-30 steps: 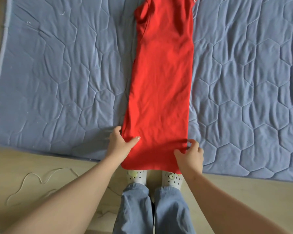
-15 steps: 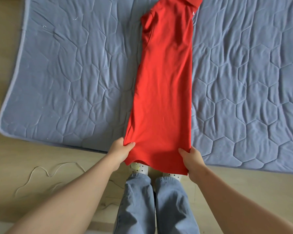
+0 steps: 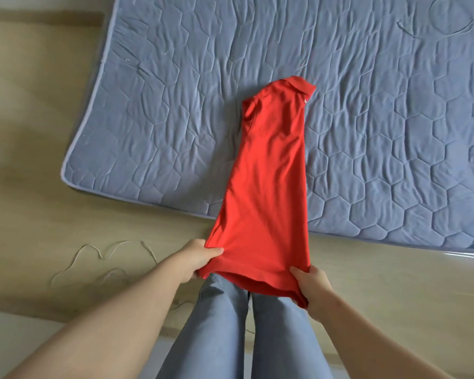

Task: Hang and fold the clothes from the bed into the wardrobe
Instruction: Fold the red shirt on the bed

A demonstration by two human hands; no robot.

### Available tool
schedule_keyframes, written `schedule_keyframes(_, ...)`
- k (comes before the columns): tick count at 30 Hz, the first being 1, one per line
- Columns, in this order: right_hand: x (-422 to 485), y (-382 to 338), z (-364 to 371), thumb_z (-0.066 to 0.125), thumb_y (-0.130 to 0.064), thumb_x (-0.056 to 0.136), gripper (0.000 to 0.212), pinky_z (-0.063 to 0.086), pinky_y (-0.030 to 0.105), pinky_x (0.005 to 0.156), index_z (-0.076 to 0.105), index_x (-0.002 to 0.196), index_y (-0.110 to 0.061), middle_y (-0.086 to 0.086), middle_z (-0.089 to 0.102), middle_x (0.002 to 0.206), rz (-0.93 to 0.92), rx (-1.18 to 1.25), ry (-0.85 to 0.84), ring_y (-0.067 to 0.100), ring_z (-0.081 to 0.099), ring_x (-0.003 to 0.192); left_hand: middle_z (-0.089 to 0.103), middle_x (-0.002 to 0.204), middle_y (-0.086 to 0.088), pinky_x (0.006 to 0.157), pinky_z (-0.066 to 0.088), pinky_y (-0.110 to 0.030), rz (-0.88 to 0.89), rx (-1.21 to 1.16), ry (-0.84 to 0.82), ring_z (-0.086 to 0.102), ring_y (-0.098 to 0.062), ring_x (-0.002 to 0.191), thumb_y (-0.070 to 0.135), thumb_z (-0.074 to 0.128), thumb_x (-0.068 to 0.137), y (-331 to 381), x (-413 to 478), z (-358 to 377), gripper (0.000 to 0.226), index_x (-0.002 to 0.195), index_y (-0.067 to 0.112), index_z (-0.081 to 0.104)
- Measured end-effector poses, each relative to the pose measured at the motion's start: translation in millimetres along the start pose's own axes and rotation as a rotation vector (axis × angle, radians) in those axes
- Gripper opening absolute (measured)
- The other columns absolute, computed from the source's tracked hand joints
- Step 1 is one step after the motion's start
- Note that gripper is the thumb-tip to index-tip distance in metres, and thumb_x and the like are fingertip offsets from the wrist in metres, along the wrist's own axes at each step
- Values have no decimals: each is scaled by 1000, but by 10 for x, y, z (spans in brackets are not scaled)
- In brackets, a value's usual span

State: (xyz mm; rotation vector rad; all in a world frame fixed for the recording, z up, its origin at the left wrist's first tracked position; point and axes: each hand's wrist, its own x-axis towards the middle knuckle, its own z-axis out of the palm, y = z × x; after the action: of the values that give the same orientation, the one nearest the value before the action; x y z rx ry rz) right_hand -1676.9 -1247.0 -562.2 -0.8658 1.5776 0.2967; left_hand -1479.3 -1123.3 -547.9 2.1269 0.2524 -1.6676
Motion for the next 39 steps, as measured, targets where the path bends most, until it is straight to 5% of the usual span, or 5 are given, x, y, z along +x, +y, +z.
schedule_keyframes(11,-83,-418,4,56,-11,90,12,38,16,30,54,79,-14,9,52,67,120,381,-44,20,51,43,63,88,-7,34,36,-12,65,-439,4,49,-10,49,9,53,91,675,-61,-31,44,131,26,44)
schedule_keyframes(21,625,-2322,-131,47,-16,94,21,45,16,35,54,75,-20,1,53,74,-33,642,-46,12,49,64,55,37,3,33,36,-9,229,-704,-145,54,-3,33,16,45,93,2468,417,-91,26,68,13,52)
schedule_keyframes(25,796,-2809,-149,51,-30,93,16,46,28,56,53,79,-23,-2,54,79,-162,674,-126,13,52,70,71,88,0,57,51,-25,387,-793,-193,66,-11,70,30,39,98,2905,619,-101,25,110,17,57)
schedule_keyframes(28,1000,-2912,-158,47,-49,91,18,42,33,79,55,99,-35,-7,57,108,-234,633,-181,18,53,94,45,139,7,76,50,-36,491,-535,-255,61,-18,99,54,32,95,3003,859,-105,57,146,40,11)
schedule_keyframes(39,1801,-2430,-1,59,-24,89,57,41,21,68,36,140,-23,-1,49,119,-210,228,66,8,51,81,40,142,-5,90,36,-24,335,42,376,49,-19,115,28,63,85,2408,1768,82,74,146,18,22)
